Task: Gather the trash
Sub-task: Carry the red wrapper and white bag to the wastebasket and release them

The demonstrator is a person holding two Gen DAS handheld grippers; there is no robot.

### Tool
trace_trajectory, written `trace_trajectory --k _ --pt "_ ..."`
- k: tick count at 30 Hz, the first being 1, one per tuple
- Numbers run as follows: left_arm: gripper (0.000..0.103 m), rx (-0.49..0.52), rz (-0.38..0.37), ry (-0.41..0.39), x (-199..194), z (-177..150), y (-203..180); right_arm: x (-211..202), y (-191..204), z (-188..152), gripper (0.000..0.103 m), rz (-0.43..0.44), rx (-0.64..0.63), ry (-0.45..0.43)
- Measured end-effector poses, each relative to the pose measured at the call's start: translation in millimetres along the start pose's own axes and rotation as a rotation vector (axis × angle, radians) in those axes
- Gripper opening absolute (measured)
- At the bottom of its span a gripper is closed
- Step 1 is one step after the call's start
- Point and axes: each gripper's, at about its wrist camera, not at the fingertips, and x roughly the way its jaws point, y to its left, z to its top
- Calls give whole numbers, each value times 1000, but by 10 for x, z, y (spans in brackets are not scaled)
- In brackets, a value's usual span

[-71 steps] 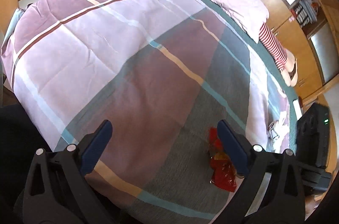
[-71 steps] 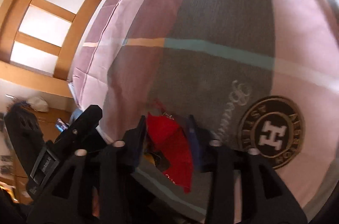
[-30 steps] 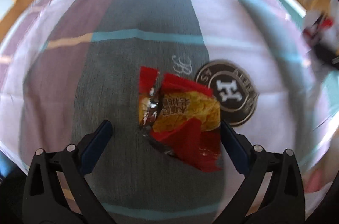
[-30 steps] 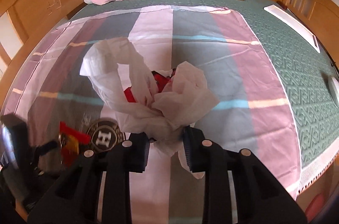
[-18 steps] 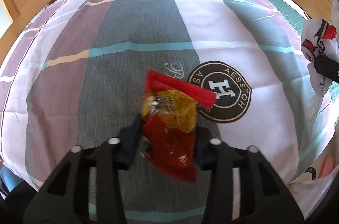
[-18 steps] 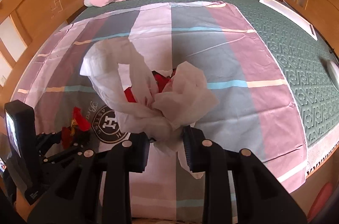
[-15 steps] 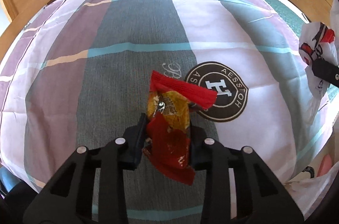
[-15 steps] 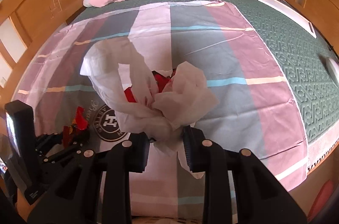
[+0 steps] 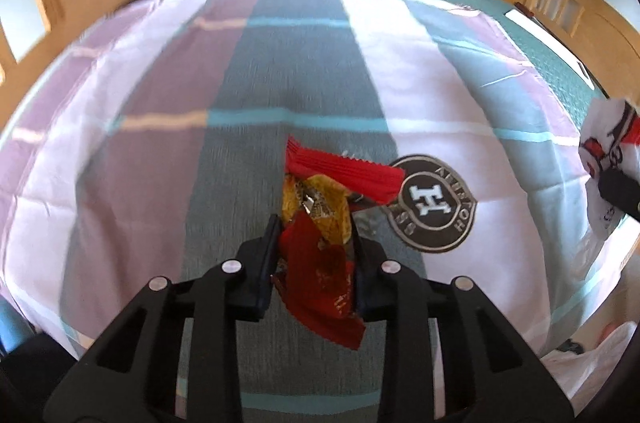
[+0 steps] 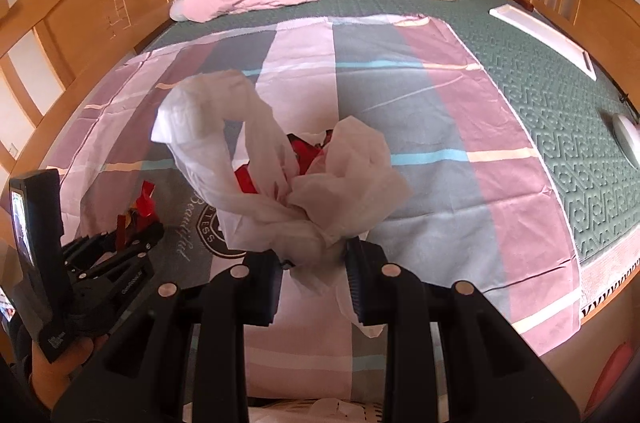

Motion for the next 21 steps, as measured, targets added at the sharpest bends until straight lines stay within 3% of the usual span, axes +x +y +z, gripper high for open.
trace_trajectory --k 4,12,17,21 --pt "31 37 8 -38 -92 0 -51 -149 29 -28 28 12 -7 -27" --pt "31 -25 -23 -48 -179 -13 122 -415 49 -139 28 44 21 -62" --pt "31 3 -93 -145 -455 -75 111 -844 -14 -179 28 78 46 -142" --pt "31 -62 -146 -227 -928 -196 193 -1201 -59 -262 28 91 42 -209"
